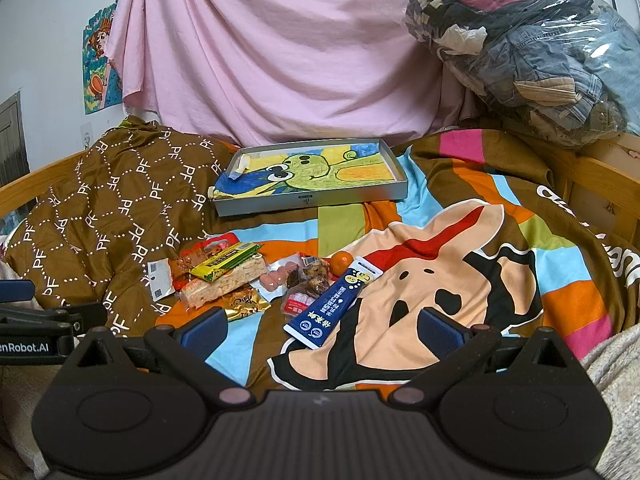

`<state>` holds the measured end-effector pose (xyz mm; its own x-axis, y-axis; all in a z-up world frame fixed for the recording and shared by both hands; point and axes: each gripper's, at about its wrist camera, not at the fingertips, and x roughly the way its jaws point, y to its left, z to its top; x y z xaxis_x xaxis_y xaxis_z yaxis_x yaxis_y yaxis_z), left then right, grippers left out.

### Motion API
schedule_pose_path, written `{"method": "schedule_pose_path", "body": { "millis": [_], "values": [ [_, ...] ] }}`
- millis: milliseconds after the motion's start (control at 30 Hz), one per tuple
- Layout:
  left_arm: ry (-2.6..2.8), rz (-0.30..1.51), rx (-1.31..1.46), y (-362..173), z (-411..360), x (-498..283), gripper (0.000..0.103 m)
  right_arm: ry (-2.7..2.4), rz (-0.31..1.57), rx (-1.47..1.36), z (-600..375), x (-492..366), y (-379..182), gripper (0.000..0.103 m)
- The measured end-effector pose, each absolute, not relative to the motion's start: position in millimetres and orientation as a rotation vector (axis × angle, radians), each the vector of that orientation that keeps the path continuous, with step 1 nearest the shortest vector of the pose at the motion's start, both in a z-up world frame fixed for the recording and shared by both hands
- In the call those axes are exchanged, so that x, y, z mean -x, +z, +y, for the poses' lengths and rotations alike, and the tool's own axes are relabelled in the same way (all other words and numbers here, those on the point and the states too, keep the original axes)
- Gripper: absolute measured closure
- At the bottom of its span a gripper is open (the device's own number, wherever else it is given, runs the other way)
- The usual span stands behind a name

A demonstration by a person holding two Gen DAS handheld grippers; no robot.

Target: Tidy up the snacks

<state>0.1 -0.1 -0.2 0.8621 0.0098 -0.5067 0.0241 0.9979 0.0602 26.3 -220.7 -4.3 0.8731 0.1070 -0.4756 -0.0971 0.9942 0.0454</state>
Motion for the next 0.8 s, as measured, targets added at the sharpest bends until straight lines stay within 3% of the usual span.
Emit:
{"method": "schedule_pose_path", "body": {
  "millis": [800],
  "values": [
    [-0.011,0.535,-0.070,-9.4,-0.7,2.9,0.001,0.107,0.499,-0.020,-220.7,-26.1,-4.4,0.000]
  ]
}}
